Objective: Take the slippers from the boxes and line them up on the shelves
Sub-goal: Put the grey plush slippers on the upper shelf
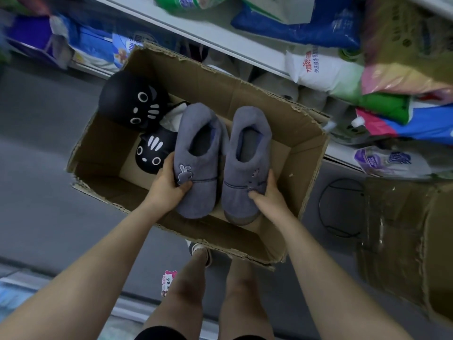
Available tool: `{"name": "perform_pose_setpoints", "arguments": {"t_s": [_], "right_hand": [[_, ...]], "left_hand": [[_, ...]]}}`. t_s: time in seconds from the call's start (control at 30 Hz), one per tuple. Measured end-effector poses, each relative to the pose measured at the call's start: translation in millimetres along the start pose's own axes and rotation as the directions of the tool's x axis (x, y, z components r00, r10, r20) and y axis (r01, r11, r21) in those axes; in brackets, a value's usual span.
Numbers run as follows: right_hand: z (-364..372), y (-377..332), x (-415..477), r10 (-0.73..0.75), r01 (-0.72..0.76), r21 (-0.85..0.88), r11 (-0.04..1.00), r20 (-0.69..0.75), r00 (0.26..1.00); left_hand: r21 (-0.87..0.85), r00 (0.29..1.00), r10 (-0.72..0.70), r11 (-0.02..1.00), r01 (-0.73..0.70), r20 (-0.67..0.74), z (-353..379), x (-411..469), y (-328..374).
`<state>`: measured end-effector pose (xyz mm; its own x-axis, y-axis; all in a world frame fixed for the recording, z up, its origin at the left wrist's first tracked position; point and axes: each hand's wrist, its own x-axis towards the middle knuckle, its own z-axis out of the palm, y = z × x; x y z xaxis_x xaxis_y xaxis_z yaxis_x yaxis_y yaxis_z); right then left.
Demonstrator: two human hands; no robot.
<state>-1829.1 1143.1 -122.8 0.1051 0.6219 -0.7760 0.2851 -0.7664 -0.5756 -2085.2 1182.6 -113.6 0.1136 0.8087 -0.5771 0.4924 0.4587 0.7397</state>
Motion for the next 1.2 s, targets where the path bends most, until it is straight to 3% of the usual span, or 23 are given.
{"name": "perform_pose_setpoints", "arguments": {"t_s": [0.17, 0.53, 0.87, 1.2], "right_hand": [[6.7, -3.5, 0.5, -0.016, 0.015, 0.172, 0.985, 0.004, 1.000], [-29.5, -50.7, -87.7, -0.256, 0.267, 0.102, 0.958, -0.108, 0.961], [-107.7, -79.7, -205.8, -0.426, 0.470, 0.113, 0.876, -0.280, 0.861], [-242.0, -70.7, -276.4, -0.571, 0.658, 0.104, 0.746, -0.410, 0.711]], "left_hand": [[-0.055, 1.000, -0.019, 0.998, 0.019, 0.008, -2.6, -1.4, 5.0], [-0.178, 0.995, -0.012, 0.984, 0.029, 0.096, -43.0, -45.4, 61.5], [-0.186, 0.963, 0.244, 0.957, -0.221, 0.111, -44.2, -114.5, 164.7], [-0.180, 0.860, 0.506, 0.854, -0.489, 0.066, 26.4, -161.4, 289.2]]}}
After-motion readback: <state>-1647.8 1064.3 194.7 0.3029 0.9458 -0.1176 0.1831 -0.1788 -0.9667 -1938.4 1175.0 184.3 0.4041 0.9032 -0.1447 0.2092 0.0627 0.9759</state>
